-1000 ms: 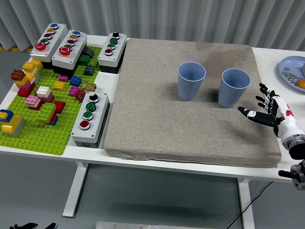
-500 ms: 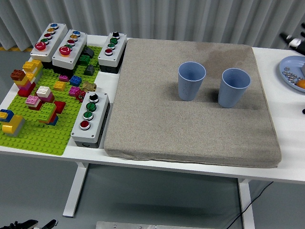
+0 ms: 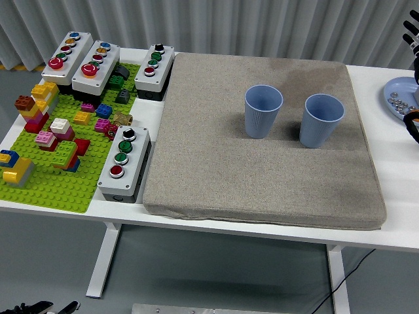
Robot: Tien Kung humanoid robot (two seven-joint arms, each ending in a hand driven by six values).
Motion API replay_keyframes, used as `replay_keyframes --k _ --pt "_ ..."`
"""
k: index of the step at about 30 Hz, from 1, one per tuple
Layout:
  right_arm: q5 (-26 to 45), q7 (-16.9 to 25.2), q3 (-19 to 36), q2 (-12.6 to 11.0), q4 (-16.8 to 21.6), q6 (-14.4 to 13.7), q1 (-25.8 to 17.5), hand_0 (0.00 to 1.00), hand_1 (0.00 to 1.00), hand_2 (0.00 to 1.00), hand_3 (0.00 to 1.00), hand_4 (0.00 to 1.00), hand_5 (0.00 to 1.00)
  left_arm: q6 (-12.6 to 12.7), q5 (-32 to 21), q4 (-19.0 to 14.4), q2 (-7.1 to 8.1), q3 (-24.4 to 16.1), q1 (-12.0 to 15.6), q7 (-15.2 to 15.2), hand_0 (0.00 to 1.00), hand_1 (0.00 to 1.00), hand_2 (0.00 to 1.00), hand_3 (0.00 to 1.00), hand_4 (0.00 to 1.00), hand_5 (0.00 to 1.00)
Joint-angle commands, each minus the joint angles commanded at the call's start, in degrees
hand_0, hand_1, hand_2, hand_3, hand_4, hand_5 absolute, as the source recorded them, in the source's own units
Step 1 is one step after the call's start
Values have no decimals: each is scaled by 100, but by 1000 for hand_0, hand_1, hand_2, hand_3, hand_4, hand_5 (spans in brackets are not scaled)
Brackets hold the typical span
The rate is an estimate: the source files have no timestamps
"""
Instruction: Pick cup pour cup place
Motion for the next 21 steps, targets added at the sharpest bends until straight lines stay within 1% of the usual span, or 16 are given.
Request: replay_keyframes --k 7,21 --pt "-134 -23 97 -7 5 26 -12 917 789 787 760 794 998 3 -8 0 -18 14 -21 -17 768 786 811 694 502 998" --pt "-162 -59 182 39 16 67 -44 925 792 791 766 792 998 18 63 0 -37 -123 -4 -7 768 786 812 693 501 998"
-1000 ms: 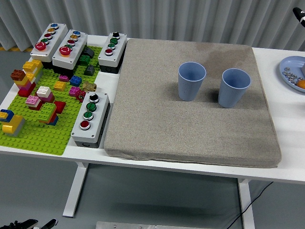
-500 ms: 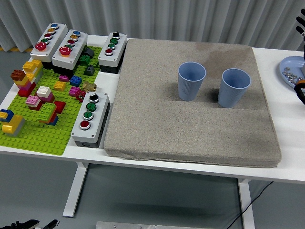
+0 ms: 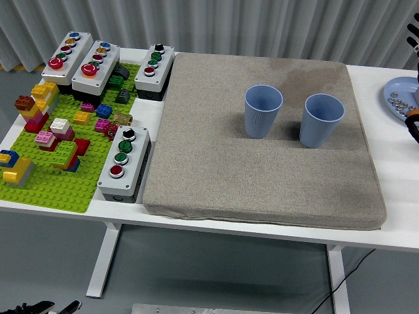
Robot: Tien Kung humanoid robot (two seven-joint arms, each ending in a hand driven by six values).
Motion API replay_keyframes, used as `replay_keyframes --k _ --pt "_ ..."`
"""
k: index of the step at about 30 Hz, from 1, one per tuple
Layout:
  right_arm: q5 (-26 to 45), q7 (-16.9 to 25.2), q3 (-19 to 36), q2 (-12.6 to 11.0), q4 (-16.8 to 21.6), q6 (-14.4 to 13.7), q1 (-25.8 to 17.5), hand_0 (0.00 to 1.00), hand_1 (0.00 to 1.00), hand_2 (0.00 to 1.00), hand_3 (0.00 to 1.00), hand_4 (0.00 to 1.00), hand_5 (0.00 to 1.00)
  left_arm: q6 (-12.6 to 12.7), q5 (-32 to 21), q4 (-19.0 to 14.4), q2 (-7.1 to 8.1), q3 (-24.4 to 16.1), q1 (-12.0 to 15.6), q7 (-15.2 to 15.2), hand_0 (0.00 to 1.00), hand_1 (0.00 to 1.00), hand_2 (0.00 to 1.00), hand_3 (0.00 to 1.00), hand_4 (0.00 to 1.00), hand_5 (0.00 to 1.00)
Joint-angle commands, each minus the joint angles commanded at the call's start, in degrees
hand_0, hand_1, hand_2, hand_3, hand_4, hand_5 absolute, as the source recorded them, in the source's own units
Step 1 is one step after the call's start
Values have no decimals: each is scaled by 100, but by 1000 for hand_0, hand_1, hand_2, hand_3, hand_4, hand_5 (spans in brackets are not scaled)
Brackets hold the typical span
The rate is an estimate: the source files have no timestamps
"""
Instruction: Pick cup pour cup place
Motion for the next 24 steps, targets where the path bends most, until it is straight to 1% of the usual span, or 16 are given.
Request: replay_keyframes --k 15,20,24 --pt "-25 -42 27 -2 0 45 -49 935 798 793 773 788 998 17 83 0 -13 -187 51 19 767 774 815 693 501 998" --pt "-28 -45 53 -13 13 47 -51 939 798 792 773 787 998 37 -80 0 -9 -74 56 -20 767 775 819 693 501 998" --pt "-16 -53 55 -20 37 62 -50 939 798 792 773 787 998 52 -135 0 -5 -69 71 -47 767 775 819 693 501 998"
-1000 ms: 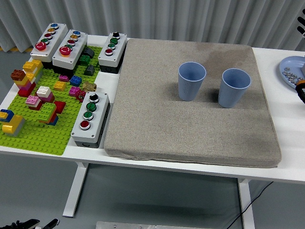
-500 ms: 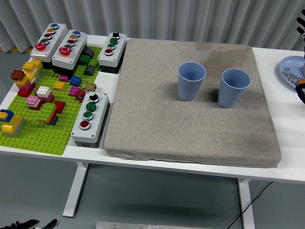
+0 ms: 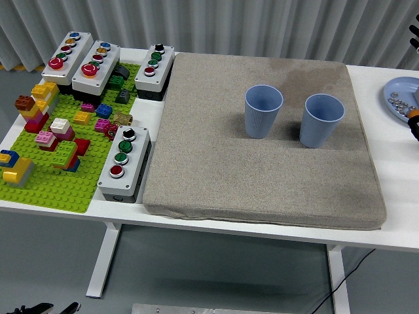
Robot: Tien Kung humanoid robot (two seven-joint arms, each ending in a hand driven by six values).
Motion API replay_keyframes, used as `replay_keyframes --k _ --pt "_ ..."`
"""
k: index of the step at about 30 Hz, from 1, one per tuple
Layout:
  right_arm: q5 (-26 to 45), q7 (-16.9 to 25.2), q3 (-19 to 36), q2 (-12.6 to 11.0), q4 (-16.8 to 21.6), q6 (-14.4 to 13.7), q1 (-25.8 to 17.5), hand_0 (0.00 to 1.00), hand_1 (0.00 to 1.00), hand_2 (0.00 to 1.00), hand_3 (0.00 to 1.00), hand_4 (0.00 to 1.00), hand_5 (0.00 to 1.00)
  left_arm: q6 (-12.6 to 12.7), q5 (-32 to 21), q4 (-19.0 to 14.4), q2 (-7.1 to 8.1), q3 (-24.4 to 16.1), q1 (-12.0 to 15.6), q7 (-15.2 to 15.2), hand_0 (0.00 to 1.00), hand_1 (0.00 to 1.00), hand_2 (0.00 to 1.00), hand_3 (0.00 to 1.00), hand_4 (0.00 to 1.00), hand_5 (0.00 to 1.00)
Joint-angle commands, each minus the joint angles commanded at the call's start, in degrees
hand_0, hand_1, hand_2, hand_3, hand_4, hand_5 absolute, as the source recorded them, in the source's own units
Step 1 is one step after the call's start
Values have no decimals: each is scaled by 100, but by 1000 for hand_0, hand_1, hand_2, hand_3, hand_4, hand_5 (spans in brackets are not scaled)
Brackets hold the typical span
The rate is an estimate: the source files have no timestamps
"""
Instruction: Pick cup pour cup place
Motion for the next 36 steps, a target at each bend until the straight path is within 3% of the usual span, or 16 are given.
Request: replay_keyframes --k 36 --pt "-19 -15 2 3 104 28 -8 949 807 796 776 773 998 119 -58 0 -2 -158 68 -119 765 772 832 699 504 998"
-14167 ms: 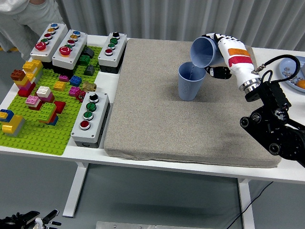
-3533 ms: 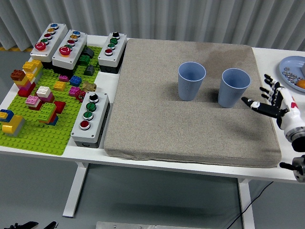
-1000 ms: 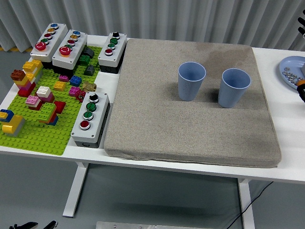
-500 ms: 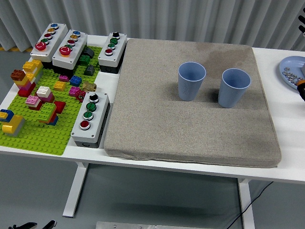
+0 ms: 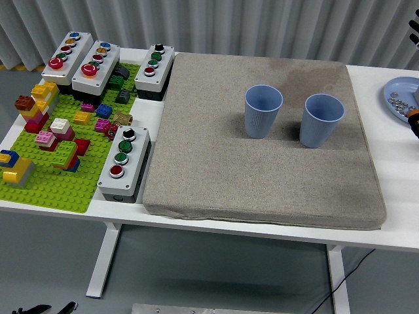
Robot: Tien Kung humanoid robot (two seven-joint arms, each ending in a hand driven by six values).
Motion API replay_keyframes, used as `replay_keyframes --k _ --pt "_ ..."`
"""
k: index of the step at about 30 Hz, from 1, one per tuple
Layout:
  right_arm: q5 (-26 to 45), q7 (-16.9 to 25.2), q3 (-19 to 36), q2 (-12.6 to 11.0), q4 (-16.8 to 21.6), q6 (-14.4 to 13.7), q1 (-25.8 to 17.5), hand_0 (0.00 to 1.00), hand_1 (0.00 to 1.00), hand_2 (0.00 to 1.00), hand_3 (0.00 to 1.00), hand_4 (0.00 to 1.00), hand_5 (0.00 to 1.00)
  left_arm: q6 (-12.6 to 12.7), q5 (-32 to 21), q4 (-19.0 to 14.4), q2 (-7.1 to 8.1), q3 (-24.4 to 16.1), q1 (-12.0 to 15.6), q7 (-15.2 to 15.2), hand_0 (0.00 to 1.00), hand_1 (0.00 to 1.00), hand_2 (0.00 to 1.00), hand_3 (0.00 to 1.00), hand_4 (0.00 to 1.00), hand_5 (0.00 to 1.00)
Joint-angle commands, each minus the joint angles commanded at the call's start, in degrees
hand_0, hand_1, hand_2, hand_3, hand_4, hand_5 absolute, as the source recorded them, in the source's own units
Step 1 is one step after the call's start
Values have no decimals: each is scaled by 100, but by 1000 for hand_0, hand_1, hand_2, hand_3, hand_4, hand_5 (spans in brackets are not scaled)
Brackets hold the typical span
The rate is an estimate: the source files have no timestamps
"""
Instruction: Pick cup pour cup place
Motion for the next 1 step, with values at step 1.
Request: replay_keyframes --k 1 --pt "0 0 0 1 0 0 -1 949 807 796 776 773 998 1 -2 0 0 1 2 -1 765 772 832 699 504 998"
